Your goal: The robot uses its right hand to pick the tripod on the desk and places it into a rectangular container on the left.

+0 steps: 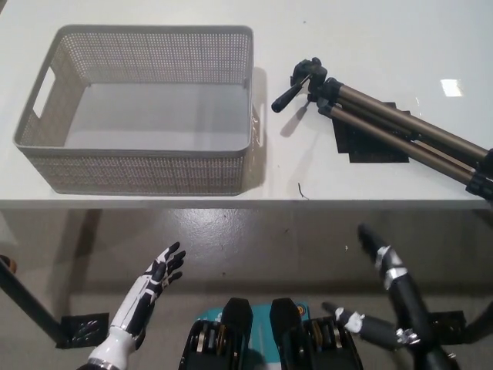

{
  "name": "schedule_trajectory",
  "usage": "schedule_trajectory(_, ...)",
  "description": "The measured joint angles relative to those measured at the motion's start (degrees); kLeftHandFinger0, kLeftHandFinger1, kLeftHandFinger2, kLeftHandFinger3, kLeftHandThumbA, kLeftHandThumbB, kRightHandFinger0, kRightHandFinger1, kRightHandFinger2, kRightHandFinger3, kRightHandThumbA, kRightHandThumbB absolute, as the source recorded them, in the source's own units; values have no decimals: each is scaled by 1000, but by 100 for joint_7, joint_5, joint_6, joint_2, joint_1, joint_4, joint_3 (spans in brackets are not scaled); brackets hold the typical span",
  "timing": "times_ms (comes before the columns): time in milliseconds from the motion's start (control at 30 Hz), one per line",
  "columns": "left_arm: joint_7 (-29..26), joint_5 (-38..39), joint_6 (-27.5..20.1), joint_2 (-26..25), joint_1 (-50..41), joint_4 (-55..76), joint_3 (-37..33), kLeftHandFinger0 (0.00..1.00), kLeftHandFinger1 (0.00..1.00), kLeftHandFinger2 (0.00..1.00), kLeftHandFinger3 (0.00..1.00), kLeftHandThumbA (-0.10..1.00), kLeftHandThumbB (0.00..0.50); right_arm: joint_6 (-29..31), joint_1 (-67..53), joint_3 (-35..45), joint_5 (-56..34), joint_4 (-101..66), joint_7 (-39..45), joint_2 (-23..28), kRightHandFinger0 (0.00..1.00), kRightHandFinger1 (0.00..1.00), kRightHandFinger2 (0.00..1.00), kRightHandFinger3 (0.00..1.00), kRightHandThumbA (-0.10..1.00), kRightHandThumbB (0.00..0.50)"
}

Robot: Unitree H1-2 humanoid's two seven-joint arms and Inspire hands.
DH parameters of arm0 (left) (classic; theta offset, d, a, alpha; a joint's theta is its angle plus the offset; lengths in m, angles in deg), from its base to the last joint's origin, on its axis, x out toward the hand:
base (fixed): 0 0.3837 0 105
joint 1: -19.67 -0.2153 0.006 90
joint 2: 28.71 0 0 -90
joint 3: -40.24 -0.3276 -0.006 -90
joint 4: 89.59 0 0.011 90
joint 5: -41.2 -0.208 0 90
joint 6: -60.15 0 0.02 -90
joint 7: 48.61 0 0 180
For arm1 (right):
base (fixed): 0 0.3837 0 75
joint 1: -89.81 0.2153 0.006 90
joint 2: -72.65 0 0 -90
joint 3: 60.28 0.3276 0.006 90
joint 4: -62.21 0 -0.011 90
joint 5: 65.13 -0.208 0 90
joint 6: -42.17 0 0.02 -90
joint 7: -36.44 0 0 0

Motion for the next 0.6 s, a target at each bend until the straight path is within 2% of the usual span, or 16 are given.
schedule_trajectory(133,6,2,0,0,5,31,-4,1000,1000,1000,1000,1000,500,-12,226,380,167,-821,-72,76,1000,1000,1000,1000,932,224)
schedule_trajectory(233,11,14,0,-2,35,66,-1,1000,1000,1000,1000,1000,500,-134,665,781,346,-1455,-100,248,1000,1000,1000,1000,1000,268)
schedule_trajectory(300,13,21,-1,-2,69,89,-1,1000,1000,1000,1000,1000,500,-308,1032,1033,481,-1825,-108,401,1000,1000,1000,1000,1000,306)
schedule_trajectory(367,12,23,0,-1,109,89,-1,1000,1000,1000,1000,1000,500,-571,1411,1206,626,-2080,-102,541,1000,1000,1000,1000,1000,279)
schedule_trajectory(433,12,23,2,0,121,87,-3,1000,1000,1000,1000,1000,500,-767,1664,1275,711,-2133,-83,635,1000,1000,1000,1000,1000,309)
schedule_trajectory(500,11,22,2,0,119,66,-3,1000,1000,1000,1000,1000,500,-1056,1908,1293,835,-2127,-22,731,1000,1000,1000,1000,1000,367)
schedule_trajectory(600,11,21,3,0,121,26,-4,1000,1000,1000,1000,1000,500,-1459,2329,1268,1025,-1970,124,971,1000,1000,1000,1000,1000,410)
